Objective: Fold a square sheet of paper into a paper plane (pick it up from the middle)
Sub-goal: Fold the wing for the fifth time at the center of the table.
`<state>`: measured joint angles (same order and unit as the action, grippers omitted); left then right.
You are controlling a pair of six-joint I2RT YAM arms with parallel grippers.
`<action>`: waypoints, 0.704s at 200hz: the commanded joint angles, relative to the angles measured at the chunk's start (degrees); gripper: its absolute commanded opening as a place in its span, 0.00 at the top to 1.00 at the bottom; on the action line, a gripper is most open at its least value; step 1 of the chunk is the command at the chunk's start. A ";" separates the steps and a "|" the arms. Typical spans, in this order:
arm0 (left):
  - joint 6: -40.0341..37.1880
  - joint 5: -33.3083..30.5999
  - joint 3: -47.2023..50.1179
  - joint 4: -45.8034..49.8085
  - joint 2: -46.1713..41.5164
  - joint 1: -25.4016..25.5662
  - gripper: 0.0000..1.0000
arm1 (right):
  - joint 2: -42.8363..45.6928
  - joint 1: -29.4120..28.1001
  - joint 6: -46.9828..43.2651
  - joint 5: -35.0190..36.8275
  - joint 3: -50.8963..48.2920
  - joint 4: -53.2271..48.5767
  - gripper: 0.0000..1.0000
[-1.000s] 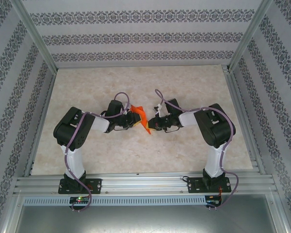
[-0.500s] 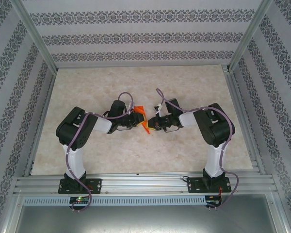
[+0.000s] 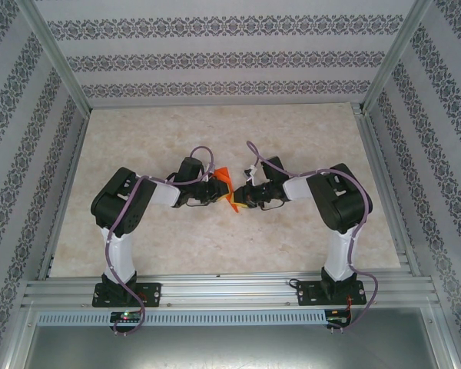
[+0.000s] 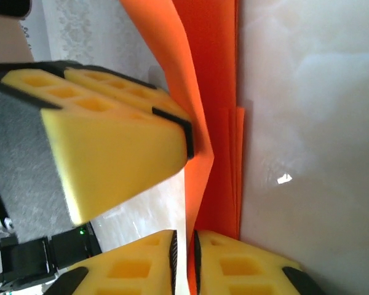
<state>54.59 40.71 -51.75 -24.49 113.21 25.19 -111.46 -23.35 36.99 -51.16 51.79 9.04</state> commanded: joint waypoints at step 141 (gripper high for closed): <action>-1.78 -7.04 -3.79 15.16 3.62 0.57 0.85 | 5.00 -7.41 -8.96 17.29 7.33 -18.59 0.98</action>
<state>53.78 39.57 -55.77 -15.66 113.56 25.45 -104.53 -30.55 29.93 -36.51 57.30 -6.44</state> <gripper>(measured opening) 0.154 0.041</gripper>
